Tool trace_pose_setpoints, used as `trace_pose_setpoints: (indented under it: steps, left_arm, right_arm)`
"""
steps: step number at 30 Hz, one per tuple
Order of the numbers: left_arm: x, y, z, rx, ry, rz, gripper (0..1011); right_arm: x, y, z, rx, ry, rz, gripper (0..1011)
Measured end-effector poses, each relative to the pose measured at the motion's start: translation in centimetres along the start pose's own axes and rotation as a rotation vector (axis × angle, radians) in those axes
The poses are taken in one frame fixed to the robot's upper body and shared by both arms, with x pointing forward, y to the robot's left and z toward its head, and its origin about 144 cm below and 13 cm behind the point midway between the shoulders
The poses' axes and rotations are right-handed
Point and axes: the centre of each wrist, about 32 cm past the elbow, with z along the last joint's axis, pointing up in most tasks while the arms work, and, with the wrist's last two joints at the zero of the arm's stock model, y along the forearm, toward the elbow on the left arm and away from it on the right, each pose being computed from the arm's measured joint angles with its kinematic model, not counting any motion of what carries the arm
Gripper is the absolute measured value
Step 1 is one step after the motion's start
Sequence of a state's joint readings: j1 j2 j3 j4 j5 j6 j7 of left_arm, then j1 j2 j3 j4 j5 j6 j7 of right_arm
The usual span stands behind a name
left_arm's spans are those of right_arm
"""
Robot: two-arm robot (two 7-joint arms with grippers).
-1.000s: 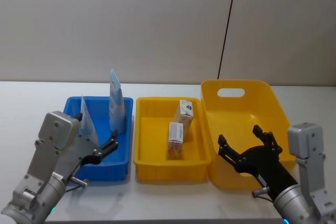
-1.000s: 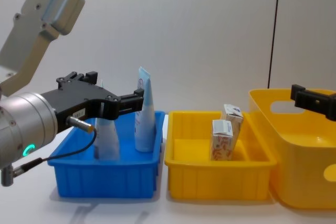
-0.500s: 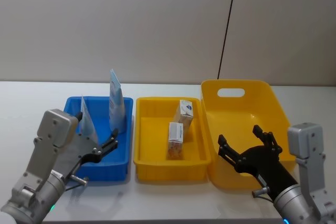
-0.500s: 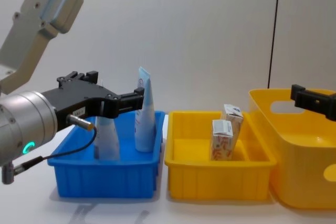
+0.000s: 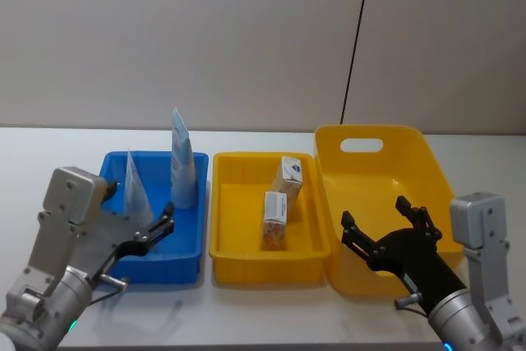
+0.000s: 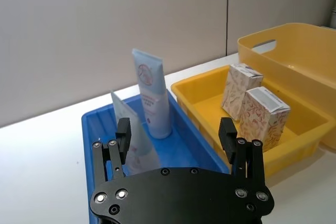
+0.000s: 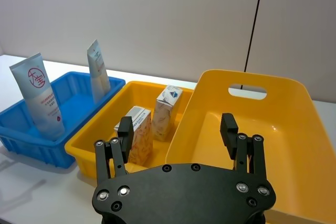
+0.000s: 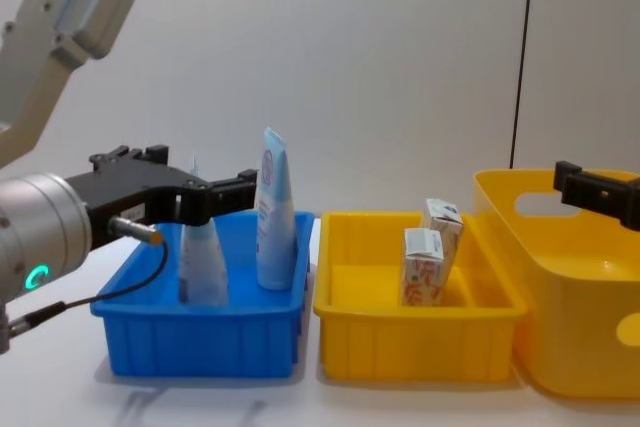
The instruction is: Bimanual collaborative sorting of washing and personal care products
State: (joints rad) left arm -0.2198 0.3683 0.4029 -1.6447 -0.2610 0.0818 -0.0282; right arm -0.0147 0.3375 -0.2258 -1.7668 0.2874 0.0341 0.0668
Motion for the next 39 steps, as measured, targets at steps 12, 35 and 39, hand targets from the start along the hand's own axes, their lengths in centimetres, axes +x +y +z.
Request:
trace_pose_setpoints:
  steps: [12,35,39]
  left_arm:
    - [0.1,0.2,-0.1,0.057,0.079,0.042,1001]
    - [1.9,-3.9,-1.5,0.112,0.149,0.034,1001]
    - [2.2,-4.3,-1.7,0.126,0.154,0.042,1001]
  right_arm:
    - [0.0,0.0,0.0,0.000,0.000,0.000,1004]
    - [0.0,0.0,0.0,0.000,0.000,0.000,1003]
    - [0.0,0.0,0.0,0.000,0.000,0.000,1003]
